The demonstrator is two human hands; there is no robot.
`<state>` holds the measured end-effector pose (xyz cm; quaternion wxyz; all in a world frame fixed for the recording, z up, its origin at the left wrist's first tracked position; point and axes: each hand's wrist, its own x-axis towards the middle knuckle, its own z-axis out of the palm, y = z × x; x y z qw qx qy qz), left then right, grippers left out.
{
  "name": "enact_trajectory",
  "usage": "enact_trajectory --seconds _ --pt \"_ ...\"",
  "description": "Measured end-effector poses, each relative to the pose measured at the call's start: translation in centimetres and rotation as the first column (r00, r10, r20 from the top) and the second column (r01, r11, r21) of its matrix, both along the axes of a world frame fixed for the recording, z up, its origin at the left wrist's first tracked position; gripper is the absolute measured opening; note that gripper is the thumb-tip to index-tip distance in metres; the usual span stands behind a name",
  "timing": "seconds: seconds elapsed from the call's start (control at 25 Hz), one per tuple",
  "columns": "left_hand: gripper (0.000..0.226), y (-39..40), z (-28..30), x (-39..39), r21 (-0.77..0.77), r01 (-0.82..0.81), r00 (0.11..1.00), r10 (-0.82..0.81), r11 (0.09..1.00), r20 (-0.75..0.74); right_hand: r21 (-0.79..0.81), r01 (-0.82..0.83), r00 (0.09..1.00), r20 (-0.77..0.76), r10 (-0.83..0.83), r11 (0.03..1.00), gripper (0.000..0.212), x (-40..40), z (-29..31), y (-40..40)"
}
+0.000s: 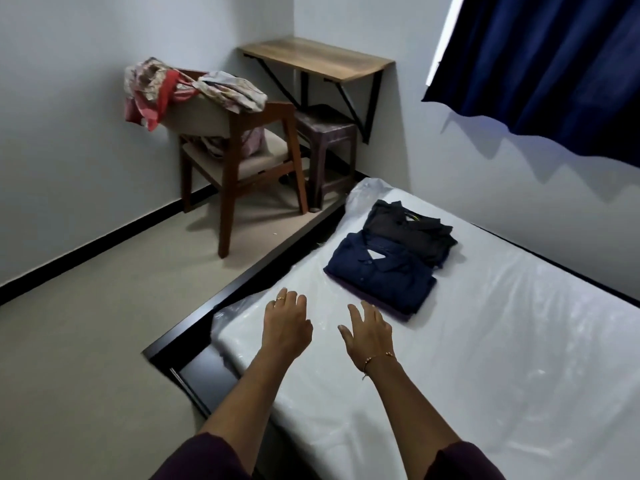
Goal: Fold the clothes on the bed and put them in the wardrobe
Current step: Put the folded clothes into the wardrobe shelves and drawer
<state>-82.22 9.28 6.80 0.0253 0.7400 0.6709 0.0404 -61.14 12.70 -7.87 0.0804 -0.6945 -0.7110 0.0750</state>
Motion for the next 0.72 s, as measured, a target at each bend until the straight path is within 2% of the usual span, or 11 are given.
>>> enact_trajectory --seconds 0.2,0.36,0.48,0.56,0.72 --pt "0.049 5.3 -3.4 2.2 -0.047 0.106 0.994 -0.107 0.993 -0.001 -0.038 0.215 0.976 -0.039 -0.216 0.976 0.067 5.5 -2.9 2.4" --pt "0.051 8.0 -5.8 1.7 -0.129 0.108 0.994 -0.105 0.986 0.028 -0.048 0.267 0.963 -0.008 -0.268 0.962 0.066 6.7 -6.1 2.4" --pt "0.049 7.7 -7.5 0.8 -0.13 0.09 0.995 -0.084 0.987 0.047 -0.052 0.222 0.975 0.018 -0.222 0.974 0.069 5.1 -7.5 1.6" --pt "0.057 6.6 -8.4 -0.5 -0.14 0.05 0.997 -0.041 0.989 0.07 -0.033 0.151 0.988 0.033 -0.15 0.988 0.071 2.7 -7.2 1.5" --pt "0.063 3.9 -8.7 -5.1 -0.013 -0.023 0.995 0.024 1.0 0.093 -0.003 -0.061 0.996 0.059 0.061 0.998 0.073 -4.1 -5.0 1.1"
